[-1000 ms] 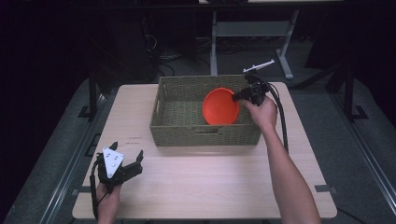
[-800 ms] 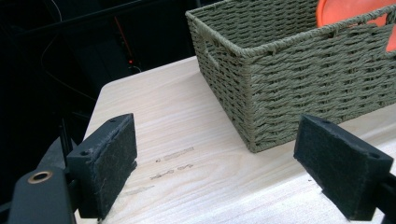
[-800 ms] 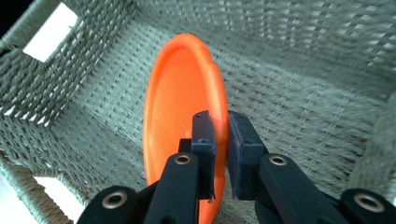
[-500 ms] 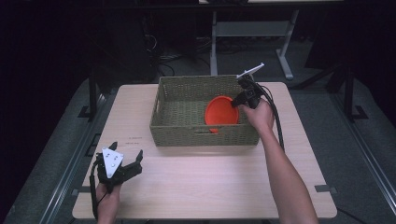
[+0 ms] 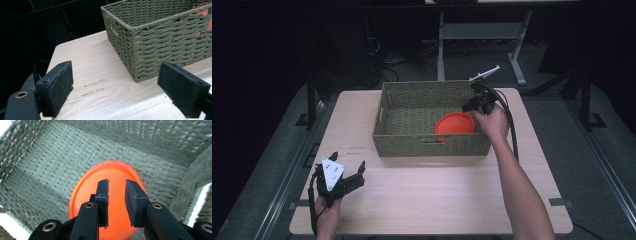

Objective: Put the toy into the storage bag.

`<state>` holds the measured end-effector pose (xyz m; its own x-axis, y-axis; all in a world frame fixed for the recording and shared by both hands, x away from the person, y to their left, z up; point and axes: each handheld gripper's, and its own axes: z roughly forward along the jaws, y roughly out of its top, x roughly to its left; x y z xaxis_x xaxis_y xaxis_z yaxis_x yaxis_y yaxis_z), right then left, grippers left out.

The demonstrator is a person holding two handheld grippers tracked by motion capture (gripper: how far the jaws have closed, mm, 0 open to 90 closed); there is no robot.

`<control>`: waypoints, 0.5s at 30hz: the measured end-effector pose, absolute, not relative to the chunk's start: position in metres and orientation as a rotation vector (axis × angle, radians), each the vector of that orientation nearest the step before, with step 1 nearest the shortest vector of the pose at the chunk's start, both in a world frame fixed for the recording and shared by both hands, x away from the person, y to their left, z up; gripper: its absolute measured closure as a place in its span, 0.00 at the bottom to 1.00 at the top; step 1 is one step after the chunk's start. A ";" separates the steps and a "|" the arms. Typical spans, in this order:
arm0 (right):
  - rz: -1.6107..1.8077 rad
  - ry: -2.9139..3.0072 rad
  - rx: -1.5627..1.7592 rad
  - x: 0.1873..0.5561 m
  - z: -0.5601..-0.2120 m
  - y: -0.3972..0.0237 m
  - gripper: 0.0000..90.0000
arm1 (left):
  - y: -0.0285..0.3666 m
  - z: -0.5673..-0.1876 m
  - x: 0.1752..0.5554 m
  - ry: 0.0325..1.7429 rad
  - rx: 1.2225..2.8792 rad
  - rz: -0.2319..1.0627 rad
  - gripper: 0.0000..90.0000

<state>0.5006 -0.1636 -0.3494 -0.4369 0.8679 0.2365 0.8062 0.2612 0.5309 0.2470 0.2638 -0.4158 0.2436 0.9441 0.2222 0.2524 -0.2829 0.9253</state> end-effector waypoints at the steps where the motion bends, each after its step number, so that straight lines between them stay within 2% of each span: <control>1: 0.934 2.409 1.600 0.500 -0.348 -0.164 0.80 | 0.264 -0.416 0.247 1.116 1.710 1.081 0.14; 8: 0.990 2.433 1.590 0.497 -0.346 -0.165 0.76 | 0.265 -0.416 0.247 1.124 1.712 1.081 0.14; 15: 1.099 2.469 1.540 0.489 -0.342 -0.163 0.66 | 0.267 -0.416 0.248 1.138 1.703 1.079 0.14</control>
